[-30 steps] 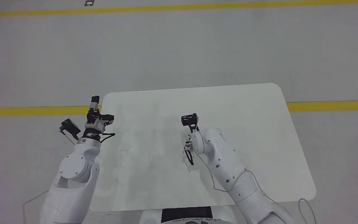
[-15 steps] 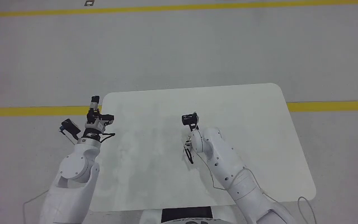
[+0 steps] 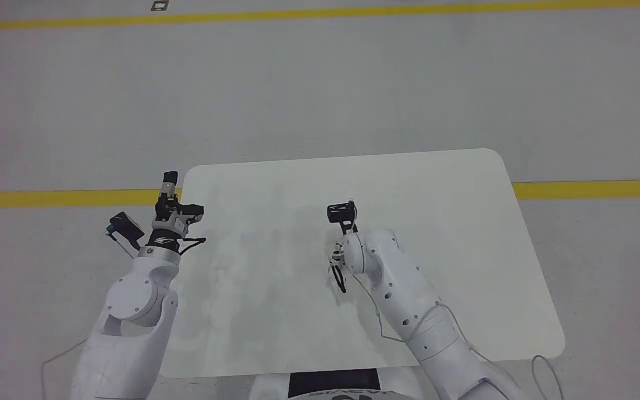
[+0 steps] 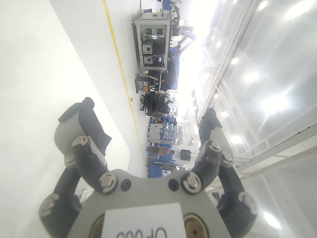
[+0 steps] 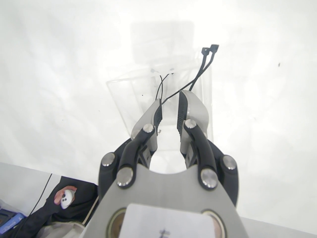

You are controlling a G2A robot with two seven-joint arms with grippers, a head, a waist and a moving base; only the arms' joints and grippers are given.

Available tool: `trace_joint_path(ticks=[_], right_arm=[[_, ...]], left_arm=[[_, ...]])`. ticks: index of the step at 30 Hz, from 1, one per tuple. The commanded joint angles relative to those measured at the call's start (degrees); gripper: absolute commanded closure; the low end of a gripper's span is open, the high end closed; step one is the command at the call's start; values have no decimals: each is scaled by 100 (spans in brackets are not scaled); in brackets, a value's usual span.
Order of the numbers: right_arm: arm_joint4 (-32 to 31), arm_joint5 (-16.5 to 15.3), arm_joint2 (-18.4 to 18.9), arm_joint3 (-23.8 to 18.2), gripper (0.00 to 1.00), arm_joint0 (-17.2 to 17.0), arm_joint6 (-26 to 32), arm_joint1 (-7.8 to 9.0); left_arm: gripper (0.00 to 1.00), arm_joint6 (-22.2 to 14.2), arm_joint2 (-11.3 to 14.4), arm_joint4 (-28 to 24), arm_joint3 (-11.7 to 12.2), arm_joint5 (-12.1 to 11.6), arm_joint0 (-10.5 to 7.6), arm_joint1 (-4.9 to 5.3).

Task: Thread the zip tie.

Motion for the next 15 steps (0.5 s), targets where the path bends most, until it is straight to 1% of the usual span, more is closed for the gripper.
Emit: trace_joint_path(ticks=[1, 3, 5, 15], right_arm=[[-19, 0, 14, -14, 82, -9, -8, -1], [-35, 0, 35, -58, 83, -34, -43, 0], [-33, -7, 47, -130, 81, -72, -62, 3], [-218, -40, 97, -493, 81, -258, 19, 45]], left_arm=[[0, 0, 0, 0, 0, 0, 0, 0], [0, 0, 0, 0, 0, 0, 0, 0], [0, 0, 0, 0, 0, 0, 0, 0], [0, 0, 0, 0, 0, 0, 0, 0]])
